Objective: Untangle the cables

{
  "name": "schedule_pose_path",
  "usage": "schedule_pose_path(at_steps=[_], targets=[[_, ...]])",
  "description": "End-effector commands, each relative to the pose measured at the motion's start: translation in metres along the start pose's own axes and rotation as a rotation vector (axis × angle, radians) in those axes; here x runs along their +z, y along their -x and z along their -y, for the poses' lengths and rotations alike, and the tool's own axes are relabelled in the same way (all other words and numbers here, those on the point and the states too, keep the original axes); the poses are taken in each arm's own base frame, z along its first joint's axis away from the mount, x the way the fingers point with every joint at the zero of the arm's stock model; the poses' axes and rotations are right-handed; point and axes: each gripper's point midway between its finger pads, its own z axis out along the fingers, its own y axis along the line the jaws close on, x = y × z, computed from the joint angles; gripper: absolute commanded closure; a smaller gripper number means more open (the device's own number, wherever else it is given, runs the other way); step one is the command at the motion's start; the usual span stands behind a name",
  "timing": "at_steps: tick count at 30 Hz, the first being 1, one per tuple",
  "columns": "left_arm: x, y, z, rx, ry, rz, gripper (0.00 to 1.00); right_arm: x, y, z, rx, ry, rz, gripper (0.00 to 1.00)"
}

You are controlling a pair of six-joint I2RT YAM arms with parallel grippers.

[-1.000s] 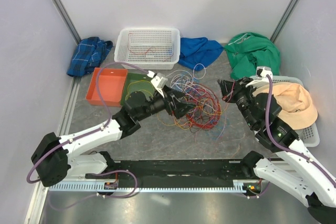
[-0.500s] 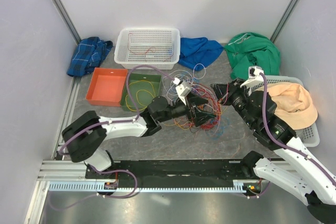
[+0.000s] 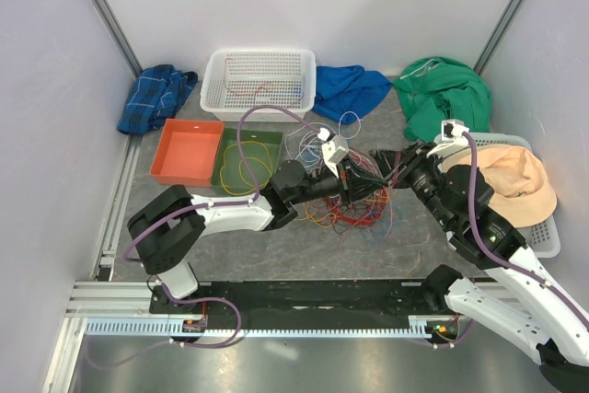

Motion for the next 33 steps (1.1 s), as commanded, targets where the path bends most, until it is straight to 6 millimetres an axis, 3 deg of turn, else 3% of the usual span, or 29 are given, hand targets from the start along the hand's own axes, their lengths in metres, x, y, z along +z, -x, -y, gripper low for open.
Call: schedule_pose_path(at_steps=[1, 2, 3, 4, 5, 6, 7, 8, 10, 12, 13, 15, 16, 18, 19, 21, 22, 24, 25, 27, 32, 33], targets=[[0.0, 0.033, 0.009, 0.111, 0.001, -0.01, 0.98, -0.009, 0.004, 0.006, -0.047, -0.012, 0.017, 0.41], [-0.004, 0.055, 0.008, 0.142, 0.049, 0.018, 0.98, -0.011, 0.005, 0.008, -0.055, -0.021, 0.02, 0.31], [-0.008, 0.06, 0.002, 0.141, 0.092, -0.001, 0.98, -0.015, 0.009, 0.011, -0.06, -0.033, 0.034, 0.15], [-0.008, 0.08, -0.005, 0.146, 0.141, 0.012, 0.98, -0.017, 0.008, 0.016, -0.075, -0.054, 0.032, 0.1], [-0.019, 0.072, -0.025, 0.096, 0.263, -0.071, 0.98, -0.019, 0.008, 0.02, -0.081, -0.069, 0.033, 0.06], [-0.026, 0.091, -0.037, 0.088, 0.332, -0.069, 0.98, -0.022, 0.012, 0.025, -0.082, -0.092, 0.055, 0.02], [-0.025, 0.12, -0.039, 0.087, 0.365, -0.038, 0.98, -0.024, 0.008, 0.033, -0.09, -0.119, 0.046, 0.02], [-0.036, 0.119, -0.049, 0.034, 0.436, -0.076, 0.98, -0.025, 0.007, 0.037, -0.088, -0.134, 0.048, 0.02], [-0.049, 0.154, -0.058, 0.016, 0.479, -0.019, 0.98, -0.029, 0.006, 0.052, -0.087, -0.193, 0.062, 0.02], [-0.063, 0.172, -0.066, -0.007, 0.527, 0.006, 0.98, -0.032, 0.007, 0.058, -0.069, -0.22, 0.082, 0.02], [-0.067, 0.192, -0.066, 0.006, 0.55, 0.042, 0.98, -0.033, 0.006, 0.063, -0.069, -0.237, 0.087, 0.02], [-0.078, 0.206, -0.077, 0.025, 0.62, 0.036, 0.98, -0.036, 0.008, 0.064, -0.06, -0.237, 0.1, 0.02], [-0.076, 0.229, -0.078, 0.046, 0.633, 0.076, 0.98, -0.036, 0.008, 0.065, -0.058, -0.238, 0.101, 0.02], [-0.087, 0.248, -0.093, 0.052, 0.7, 0.084, 0.98, -0.036, 0.006, 0.065, -0.056, -0.234, 0.099, 0.02], [-0.087, 0.268, -0.092, 0.061, 0.71, 0.102, 0.98, -0.035, 0.004, 0.065, -0.058, -0.234, 0.094, 0.02], [-0.091, 0.284, -0.113, 0.062, 0.754, 0.117, 0.98, -0.032, -0.001, 0.067, -0.062, -0.239, 0.081, 0.02], [-0.09, 0.309, -0.108, 0.08, 0.748, 0.16, 0.98, -0.031, -0.002, 0.068, -0.065, -0.241, 0.079, 0.02], [-0.09, 0.321, -0.132, 0.084, 0.784, 0.171, 0.98, -0.028, -0.006, 0.069, -0.073, -0.243, 0.066, 0.02], [-0.09, 0.347, -0.125, 0.11, 0.778, 0.221, 0.98, -0.026, -0.007, 0.07, -0.079, -0.246, 0.068, 0.02], [-0.088, 0.372, -0.139, 0.14, 0.79, 0.263, 0.98, -0.022, -0.008, 0.071, -0.093, -0.249, 0.065, 0.02], [-0.088, 0.415, -0.173, 0.23, 0.832, 0.367, 0.98, -0.013, -0.015, 0.075, -0.123, -0.262, 0.049, 0.02], [-0.096, 0.423, -0.191, 0.245, 0.867, 0.404, 0.98, -0.011, -0.017, 0.074, -0.119, -0.253, 0.046, 0.02]])
